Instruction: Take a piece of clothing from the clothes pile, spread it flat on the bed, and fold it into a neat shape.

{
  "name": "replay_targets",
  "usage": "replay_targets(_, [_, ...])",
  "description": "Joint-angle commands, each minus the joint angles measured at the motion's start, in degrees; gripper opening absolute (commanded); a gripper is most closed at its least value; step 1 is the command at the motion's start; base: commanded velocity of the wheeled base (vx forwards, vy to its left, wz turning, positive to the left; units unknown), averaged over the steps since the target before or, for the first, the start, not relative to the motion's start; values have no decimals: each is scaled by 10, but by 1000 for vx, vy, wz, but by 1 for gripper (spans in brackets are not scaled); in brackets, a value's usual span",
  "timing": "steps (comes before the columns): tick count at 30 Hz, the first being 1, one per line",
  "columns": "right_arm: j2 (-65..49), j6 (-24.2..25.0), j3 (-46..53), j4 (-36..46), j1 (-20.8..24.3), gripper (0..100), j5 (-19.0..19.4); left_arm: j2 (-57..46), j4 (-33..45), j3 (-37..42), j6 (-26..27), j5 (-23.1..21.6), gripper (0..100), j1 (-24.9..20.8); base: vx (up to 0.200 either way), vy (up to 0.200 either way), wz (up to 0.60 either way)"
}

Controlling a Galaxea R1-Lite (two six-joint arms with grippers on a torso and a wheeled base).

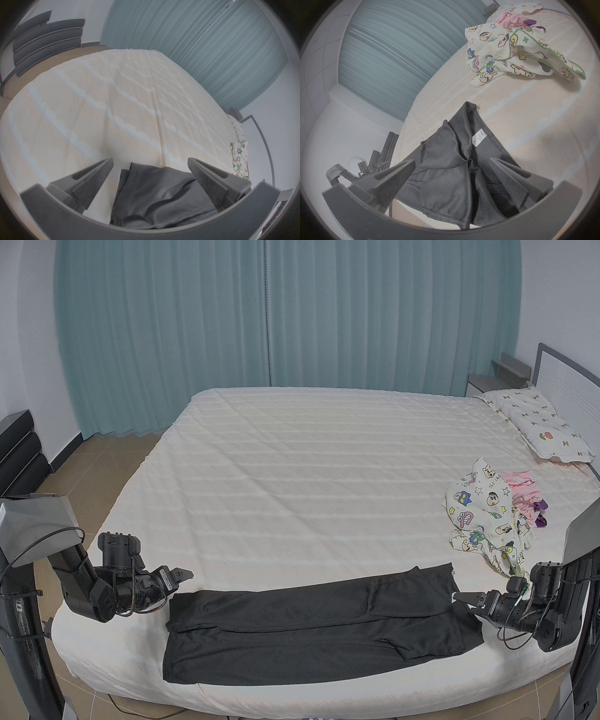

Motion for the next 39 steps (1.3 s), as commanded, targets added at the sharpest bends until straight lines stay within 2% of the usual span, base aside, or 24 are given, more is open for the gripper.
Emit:
replay_targets(1, [5, 0, -1, -9, 1, 100, 0, 18, 1, -4, 0, 0, 100, -1, 0, 0, 0])
replay_targets(6, [5, 0, -2, -10, 1, 100, 0, 27, 2, -7, -2, 1, 100, -1, 0, 0, 0])
replay_targets(7, [5, 0, -3, -10, 1, 100, 0, 28, 2, -6, -1, 1, 0, -1, 0, 0, 0])
replay_targets(20, [4, 0, -4, -10, 0, 100, 0, 34, 2, -1, -5, 11, 0, 5, 0, 0, 0])
replay_targets(24, [3, 1, -4, -10, 0, 100, 0, 28, -1, -5, -35, 41, 0, 9, 0, 0, 0])
replay_targets(27, [3, 1, -3, -10, 0, 100, 0, 26, -4, -8, -62, 47, 0, 9, 0, 0, 0])
replay_targets(39, [3, 1, -1, -10, 0, 100, 0, 29, -4, -9, -72, 46, 0, 12, 0, 0, 0])
